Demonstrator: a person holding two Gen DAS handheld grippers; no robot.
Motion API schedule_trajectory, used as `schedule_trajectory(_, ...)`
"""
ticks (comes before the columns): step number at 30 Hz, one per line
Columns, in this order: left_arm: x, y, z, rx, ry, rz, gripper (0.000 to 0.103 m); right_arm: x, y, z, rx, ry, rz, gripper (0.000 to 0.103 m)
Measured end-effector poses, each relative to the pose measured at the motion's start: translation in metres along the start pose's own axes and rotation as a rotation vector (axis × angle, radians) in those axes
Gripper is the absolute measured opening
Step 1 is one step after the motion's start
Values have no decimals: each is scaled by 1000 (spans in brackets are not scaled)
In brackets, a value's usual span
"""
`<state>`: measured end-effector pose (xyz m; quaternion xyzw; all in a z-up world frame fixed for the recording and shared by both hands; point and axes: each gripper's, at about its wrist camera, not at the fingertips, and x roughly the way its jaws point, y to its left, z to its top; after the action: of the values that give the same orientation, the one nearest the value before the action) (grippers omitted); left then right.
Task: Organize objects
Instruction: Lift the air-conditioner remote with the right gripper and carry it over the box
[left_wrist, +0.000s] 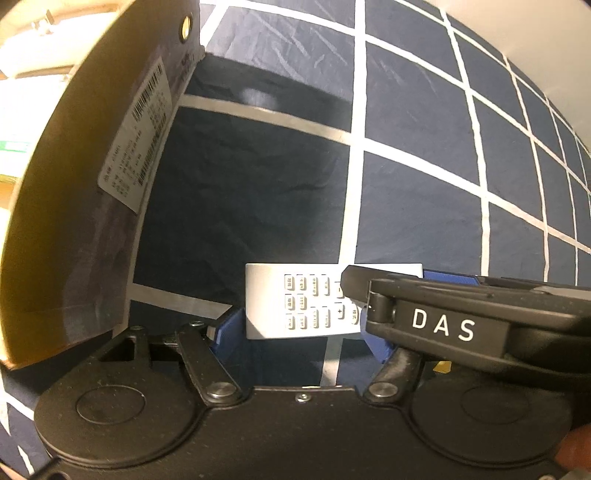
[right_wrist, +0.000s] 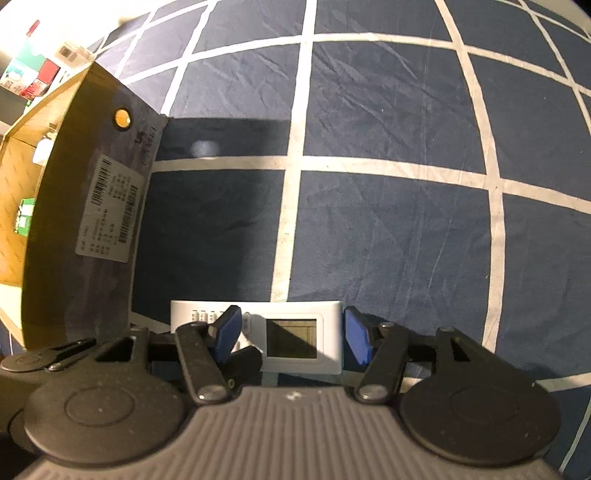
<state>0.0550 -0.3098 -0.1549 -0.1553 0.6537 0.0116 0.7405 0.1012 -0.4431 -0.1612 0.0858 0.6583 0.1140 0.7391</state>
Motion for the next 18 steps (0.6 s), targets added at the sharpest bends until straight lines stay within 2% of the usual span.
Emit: schedule_trajectory(18, -76, 8, -3, 69, -114, -4, 67, -67, 45, -12, 1, -136, 6, 60)
